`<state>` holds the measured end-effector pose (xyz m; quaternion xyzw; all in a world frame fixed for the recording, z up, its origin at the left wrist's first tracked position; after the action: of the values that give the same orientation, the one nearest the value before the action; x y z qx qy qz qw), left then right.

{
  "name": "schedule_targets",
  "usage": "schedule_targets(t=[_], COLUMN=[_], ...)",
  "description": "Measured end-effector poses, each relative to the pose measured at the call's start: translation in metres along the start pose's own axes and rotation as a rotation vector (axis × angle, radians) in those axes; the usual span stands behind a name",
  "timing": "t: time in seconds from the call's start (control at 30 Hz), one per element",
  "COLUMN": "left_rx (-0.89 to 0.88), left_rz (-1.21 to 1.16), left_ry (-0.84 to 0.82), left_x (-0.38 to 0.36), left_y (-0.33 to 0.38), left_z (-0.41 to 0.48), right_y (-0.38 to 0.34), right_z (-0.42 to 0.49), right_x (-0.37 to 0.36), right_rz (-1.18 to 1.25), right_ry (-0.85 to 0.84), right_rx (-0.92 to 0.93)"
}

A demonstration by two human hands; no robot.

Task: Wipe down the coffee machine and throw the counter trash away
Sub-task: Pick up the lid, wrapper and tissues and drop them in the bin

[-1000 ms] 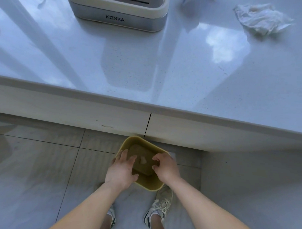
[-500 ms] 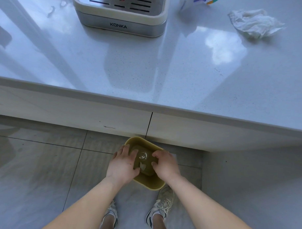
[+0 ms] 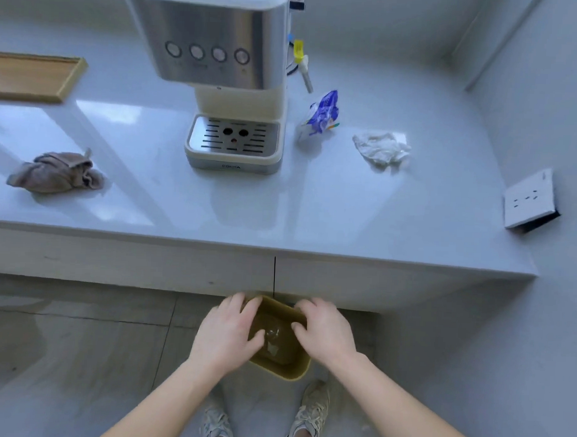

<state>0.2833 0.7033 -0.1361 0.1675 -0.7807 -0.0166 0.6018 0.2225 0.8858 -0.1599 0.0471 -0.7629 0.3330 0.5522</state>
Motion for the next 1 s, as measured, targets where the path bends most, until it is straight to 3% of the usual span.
schedule_targets(t=[0.27,0.47,1.0], left_rx=[-0.147,-0.162,-0.114], left_rz=[-0.088,-0.063,0.089], left_ry=[0.209,0.27,0.264], left_x=[0.105,0.156,0.17], left_y=[0.054,0.089,0.133], left_z=[0.026,0.082,0.238], right_y=[-0.004,0.012,0.093], right_z=[0.018,0.052,0.156], right_x=[0.113,0.177,0.243], right_rz=[-0.016,-0.022,-0.177], right_ry=[0.193,0.233,0.273], right_rx=[0.043,-0.005,-0.145])
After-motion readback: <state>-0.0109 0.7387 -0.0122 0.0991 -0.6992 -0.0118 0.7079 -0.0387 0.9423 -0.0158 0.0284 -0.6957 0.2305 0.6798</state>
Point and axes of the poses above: each hand's wrist, its own z-axis towards the middle knuckle, its own x-axis out of the back of the hand, y = z × x, the point moved 4 cm from there along z, towards the middle knuckle, and after that the axes turned 10 degrees about x, right-handed, at the moved point
